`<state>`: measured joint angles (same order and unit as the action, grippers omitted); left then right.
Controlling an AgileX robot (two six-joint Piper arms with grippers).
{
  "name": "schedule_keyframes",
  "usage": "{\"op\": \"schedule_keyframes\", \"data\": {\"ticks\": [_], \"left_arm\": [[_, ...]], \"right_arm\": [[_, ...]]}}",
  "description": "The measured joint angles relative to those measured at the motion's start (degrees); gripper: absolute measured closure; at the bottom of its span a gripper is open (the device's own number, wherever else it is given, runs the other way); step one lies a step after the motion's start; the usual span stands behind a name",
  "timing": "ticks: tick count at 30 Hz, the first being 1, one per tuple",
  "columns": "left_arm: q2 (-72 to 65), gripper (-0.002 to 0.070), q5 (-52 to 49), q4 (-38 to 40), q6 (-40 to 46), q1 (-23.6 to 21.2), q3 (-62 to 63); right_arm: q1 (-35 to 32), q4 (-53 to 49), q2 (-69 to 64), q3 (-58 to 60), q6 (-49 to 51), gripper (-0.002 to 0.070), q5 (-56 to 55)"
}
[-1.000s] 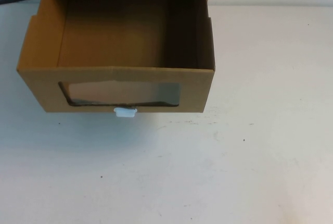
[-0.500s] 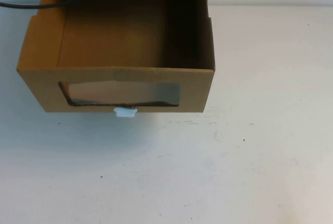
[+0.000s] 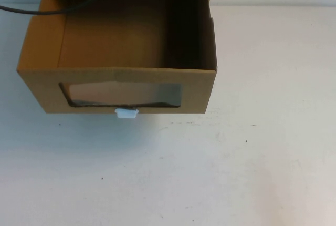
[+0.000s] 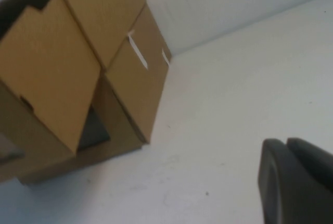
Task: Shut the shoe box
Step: Press the shoe box with left arm, then close the shoe box with your right arm
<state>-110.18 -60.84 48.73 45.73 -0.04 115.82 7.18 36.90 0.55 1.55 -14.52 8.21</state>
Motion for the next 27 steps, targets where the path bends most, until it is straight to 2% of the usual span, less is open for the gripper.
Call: {"op": "schedule_keyframes", "data": {"ticks": [4,12,18,23,27], "left_arm": [[-0.1,0.0680,0.0,-1.7,0.0,0.0,0.0],[-0.1,0.0680,0.1,-1.8,0.0,0.0,0.1],[-0.1,0.0680,0.1,-1.8,-0.1,0.0,0.1],[-0.1,0.0680,0.1,-1.8,-0.1,0.0,0.1],[-0.1,0.0680,0.1,-1.8,-0.3,0.0,0.1]], "right_arm": [[0.0,9.2,0.0,0.0,0.0,0.0689,-2.3],[0.0,17.7,0.0,0.0,0.0,0.0689,-0.8],[0.0,16.3,-5.5,-9.0,0.0,0.0688,9.1],[0.0,9.6,-21.4,-22.4,-0.1,0.0688,21.4],[0.0,7.1,-33.6,-32.7,-4.1,0.0688,31.0]]}}
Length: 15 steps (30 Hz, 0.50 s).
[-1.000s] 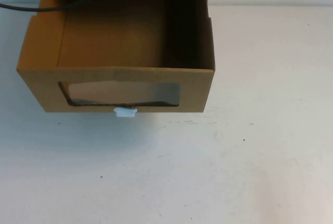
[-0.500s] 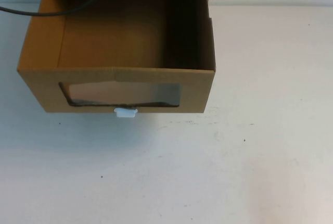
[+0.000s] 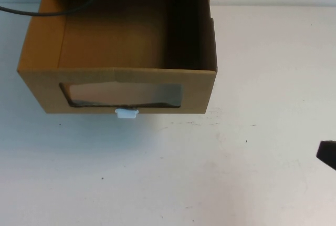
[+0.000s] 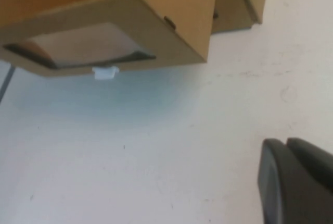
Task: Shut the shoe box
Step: Close the shoe box with your right arm
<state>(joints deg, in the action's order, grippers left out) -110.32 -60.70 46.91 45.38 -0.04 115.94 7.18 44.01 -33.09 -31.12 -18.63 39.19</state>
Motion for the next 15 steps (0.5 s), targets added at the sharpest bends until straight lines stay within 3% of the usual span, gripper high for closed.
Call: {"op": "schedule_keyframes", "data": {"ticks": [9,12,15], "left_arm": [[0.0,0.0680,0.0,0.0,0.0,0.0,0.0],[0.0,0.0680,0.0,0.0,0.0,0.0,0.0],[0.0,0.0680,0.0,0.0,-0.2,0.0,0.0]], "right_arm": [[1.7,-2.0,-23.8,-18.3,-4.4,0.0687,12.1],[7.3,-3.0,-29.9,-23.2,-3.9,0.0687,12.3],[17.3,-8.6,-34.8,-28.0,0.7,0.0687,11.9]]}}
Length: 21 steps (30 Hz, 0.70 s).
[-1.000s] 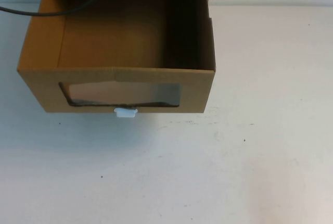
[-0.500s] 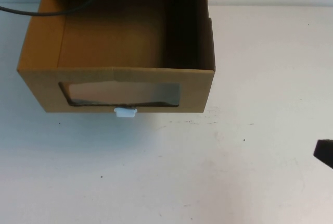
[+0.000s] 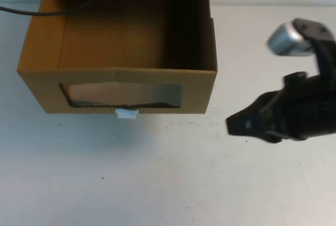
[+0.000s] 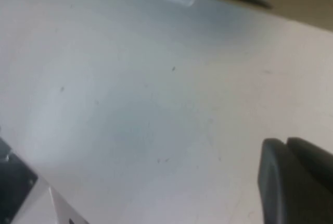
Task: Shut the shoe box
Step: Close the shoe box with your right arm
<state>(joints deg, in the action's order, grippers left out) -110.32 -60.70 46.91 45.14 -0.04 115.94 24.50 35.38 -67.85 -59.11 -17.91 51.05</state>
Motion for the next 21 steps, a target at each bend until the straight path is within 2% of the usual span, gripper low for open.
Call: {"op": "schedule_keyframes", "data": {"ticks": [5,10,14,21], "left_arm": [[0.0,0.0680,0.0,0.0,-0.3,0.0,0.0],[0.0,0.0680,0.0,0.0,-0.5,0.0,0.0],[0.0,0.0680,0.0,0.0,-0.8,0.0,0.0],[0.0,0.0680,0.0,0.0,-2.4,0.0,0.0]], "right_arm": [[17.9,-16.5,-4.7,-3.8,12.4,0.0687,-5.3],[30.5,-36.4,-4.7,-2.6,26.9,0.0687,-14.7],[34.4,-47.6,-5.0,-1.6,35.3,0.0687,-23.1],[34.5,-55.8,-11.0,-2.9,41.2,0.0687,-36.8]]}}
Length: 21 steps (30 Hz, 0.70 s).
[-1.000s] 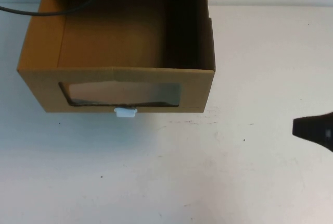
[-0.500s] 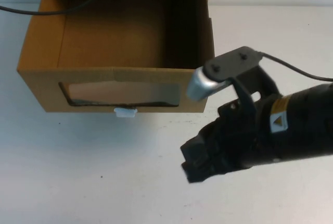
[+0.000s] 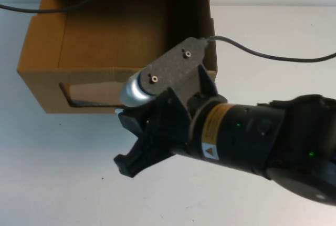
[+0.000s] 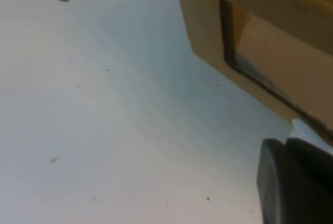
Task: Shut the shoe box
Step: Close the shoe box with your right arm
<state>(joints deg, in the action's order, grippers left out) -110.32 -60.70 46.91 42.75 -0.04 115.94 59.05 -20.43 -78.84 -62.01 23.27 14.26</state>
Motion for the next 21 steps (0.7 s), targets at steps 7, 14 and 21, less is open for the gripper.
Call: {"op": "schedule_keyframes", "data": {"ticks": [7,14,21], "left_arm": [[0.0,0.0680,0.0,0.0,-0.2,0.0,0.0],[0.0,0.0680,0.0,0.0,-0.2,0.0,0.0],[0.0,0.0680,0.0,0.0,-0.2,0.0,0.0]], "right_arm": [[-1.3,-1.0,-7.7,-7.1,0.7,0.0687,-0.4],[-3.3,-2.5,-10.2,-12.9,0.9,0.0687,3.8],[-4.5,-3.1,-11.9,-15.2,0.9,0.0687,6.6]]}}
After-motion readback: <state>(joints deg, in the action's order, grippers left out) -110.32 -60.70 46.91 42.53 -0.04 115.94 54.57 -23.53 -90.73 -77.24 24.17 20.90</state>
